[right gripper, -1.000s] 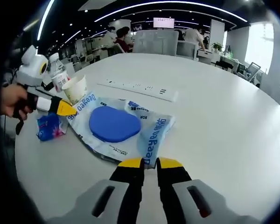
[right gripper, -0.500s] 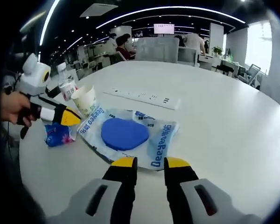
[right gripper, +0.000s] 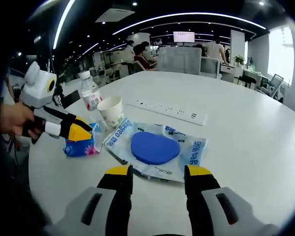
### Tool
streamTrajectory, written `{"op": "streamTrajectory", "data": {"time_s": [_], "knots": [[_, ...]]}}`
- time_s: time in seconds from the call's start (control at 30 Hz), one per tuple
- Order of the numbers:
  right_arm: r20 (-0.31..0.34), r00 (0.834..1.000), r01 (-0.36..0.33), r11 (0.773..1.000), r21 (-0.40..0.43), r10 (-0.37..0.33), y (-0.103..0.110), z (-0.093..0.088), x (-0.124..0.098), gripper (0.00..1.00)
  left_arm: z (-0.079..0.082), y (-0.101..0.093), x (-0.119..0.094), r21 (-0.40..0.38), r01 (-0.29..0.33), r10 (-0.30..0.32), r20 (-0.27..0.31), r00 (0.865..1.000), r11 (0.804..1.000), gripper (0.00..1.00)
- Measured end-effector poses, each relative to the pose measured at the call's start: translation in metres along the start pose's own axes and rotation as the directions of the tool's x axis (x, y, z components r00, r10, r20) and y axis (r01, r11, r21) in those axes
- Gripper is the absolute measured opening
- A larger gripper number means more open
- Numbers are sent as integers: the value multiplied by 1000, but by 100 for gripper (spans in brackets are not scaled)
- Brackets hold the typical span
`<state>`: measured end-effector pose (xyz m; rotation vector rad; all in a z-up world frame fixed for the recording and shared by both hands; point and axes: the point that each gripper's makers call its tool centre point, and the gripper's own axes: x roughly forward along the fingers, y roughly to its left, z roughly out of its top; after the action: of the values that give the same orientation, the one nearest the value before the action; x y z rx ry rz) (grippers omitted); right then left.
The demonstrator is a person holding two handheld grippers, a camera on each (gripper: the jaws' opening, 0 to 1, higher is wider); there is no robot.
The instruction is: Arrange the tabletop items into an orderly group along one side of the table until the central work area is clear of visible clutter.
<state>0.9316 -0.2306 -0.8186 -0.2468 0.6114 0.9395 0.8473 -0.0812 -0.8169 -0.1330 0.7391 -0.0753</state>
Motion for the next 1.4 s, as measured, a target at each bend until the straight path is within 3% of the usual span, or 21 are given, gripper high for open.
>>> {"op": "streamTrajectory", "data": {"time_s": [0.1, 0.37, 0.83, 1.03, 1.4], "knots": [[10, 1000, -19, 1000, -6, 19, 9, 6, -2, 43, -5, 10, -14, -12, -24, 25, 16, 1000, 1000, 28], [12, 996, -84, 996, -41, 84, 39, 14, 6, 48, -25, 34, -45, -83, -95, 98, 36, 994, 992, 32], [9, 980, -197, 974, -114, 200, 90, 33, 31, 54, -59, 71, -76, -194, -198, 208, 32, 978, 961, 38], [-1, 975, -221, 966, -137, 223, 104, 37, 40, 50, -72, 85, -83, -258, -229, 241, 17, 970, 939, 37], [-38, 964, -267, 949, -166, 264, 127, 36, 59, 37, -84, 82, -73, -296, -198, 209, 5, 978, 935, 30]]}}
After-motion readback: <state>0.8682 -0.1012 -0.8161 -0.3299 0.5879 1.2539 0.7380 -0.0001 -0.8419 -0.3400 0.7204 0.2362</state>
